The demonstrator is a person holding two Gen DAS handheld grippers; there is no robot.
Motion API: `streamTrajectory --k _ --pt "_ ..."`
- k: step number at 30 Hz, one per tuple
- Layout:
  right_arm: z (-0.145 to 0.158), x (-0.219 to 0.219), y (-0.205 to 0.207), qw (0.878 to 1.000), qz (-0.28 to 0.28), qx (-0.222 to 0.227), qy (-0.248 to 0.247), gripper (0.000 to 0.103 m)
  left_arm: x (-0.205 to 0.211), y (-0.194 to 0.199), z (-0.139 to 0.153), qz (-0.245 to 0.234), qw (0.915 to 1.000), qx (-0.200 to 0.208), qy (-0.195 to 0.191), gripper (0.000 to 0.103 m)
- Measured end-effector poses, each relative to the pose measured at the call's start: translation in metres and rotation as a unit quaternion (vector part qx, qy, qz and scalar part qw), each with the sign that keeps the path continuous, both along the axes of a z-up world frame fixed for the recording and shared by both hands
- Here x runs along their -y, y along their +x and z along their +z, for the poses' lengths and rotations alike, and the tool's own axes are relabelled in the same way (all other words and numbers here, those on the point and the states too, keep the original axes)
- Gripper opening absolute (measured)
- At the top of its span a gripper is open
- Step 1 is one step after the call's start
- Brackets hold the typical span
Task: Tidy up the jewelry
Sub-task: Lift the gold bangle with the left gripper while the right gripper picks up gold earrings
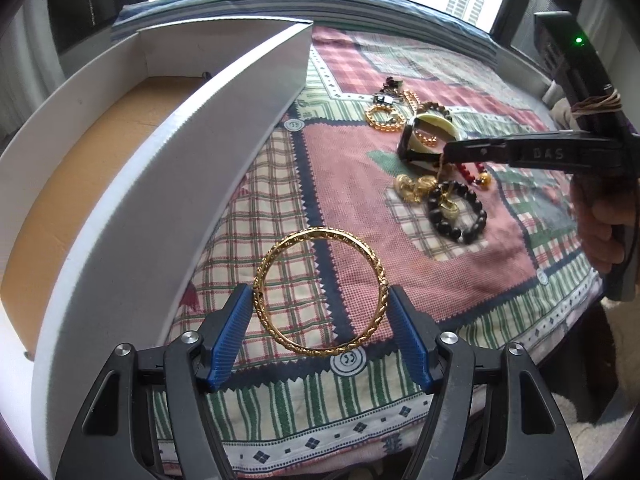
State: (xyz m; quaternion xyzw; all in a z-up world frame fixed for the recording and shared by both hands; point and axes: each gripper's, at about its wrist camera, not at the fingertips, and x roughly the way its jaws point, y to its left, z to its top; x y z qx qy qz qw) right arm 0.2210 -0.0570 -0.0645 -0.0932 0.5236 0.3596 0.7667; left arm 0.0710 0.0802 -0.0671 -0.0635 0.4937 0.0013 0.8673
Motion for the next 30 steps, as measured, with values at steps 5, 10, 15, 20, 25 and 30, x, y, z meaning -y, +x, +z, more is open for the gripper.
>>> streamTrajectory --k 5,10,15,20,25,30 --pt "0.043 0.022 -0.017 0.999 -0.013 0.017 0.045 0.002 0.002 -0.006 0.013 -0.003 0.9999 0.014 0.003 0.07" --pt "0.079 0.033 -0.029 0.996 -0.016 0.042 0.073 0.002 0.004 -0.015 0.022 -0.004 0.9997 0.023 0.008 0.07" --pt "0.107 0.038 -0.036 0.993 -0.018 0.066 0.093 0.002 0.002 -0.023 0.028 -0.002 0.9996 0.027 0.01 0.07" --pt "0.137 0.038 -0.042 0.989 -0.014 0.093 0.111 0.002 -0.002 -0.028 0.036 0.004 0.9993 0.035 0.011 0.07" --pt "0.159 0.024 -0.047 0.987 0.006 0.101 0.125 0.002 -0.011 -0.033 0.051 0.014 0.9993 0.036 0.002 0.07" --pt "0.192 -0.008 -0.055 0.98 0.04 0.123 0.15 0.002 -0.039 -0.044 0.087 0.049 0.9974 0.053 0.003 0.07"
